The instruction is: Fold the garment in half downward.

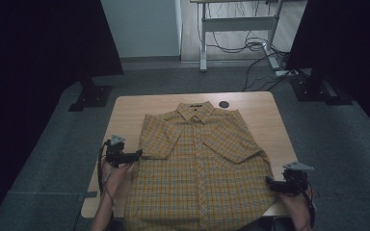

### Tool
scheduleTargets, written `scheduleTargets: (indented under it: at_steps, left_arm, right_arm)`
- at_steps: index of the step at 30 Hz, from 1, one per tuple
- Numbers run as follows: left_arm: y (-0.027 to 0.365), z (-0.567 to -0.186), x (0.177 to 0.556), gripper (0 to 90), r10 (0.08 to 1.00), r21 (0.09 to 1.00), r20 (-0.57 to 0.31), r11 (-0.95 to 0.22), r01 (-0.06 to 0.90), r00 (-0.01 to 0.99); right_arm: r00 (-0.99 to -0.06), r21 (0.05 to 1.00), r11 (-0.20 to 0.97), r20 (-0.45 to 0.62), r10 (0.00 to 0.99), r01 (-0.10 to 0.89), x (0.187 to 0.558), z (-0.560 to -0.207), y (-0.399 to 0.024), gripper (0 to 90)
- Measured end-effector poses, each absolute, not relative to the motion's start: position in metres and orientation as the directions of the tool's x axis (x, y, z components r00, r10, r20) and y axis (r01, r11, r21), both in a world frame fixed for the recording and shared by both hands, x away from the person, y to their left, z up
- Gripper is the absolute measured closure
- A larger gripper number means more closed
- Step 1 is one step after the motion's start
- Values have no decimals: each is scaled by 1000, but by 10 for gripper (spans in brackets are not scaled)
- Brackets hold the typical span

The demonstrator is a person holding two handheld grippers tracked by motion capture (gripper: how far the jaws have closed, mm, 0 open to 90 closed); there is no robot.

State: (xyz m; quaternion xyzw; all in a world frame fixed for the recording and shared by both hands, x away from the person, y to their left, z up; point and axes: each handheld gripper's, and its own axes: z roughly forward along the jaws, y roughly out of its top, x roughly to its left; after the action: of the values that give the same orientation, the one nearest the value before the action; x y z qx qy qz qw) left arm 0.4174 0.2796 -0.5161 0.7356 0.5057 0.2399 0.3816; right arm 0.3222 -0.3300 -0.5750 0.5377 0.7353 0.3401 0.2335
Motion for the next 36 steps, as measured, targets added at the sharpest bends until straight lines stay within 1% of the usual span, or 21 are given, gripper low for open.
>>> scheduleTargets:
  at_steps: [6,16,21,26,30,36]
  left_arm:
    - [271,-514,439,99,923,816,-54,-179,550,382]
    - [258,-515,473,99,925,813,-30,-197,548,378]
    - [254,-517,489,100,927,807,-39,-191,559,372]
    - [252,-526,501,100,933,793,-29,-197,576,359]
    - [252,-534,510,100,938,785,-38,-185,591,345]
    - [250,-550,520,100,945,756,-6,-210,620,327]
  right_arm:
    - [-314,751,191,23,949,632,322,-575,-330,30]
    - [-317,751,192,24,948,632,322,-575,-330,31]
    - [-317,751,192,24,948,632,322,-575,-330,31]
    - [-317,751,192,24,948,632,322,-575,-330,31]
    - [-317,751,192,24,948,632,322,-575,-330,30]
    - [-319,750,195,23,948,632,322,-575,-330,29]
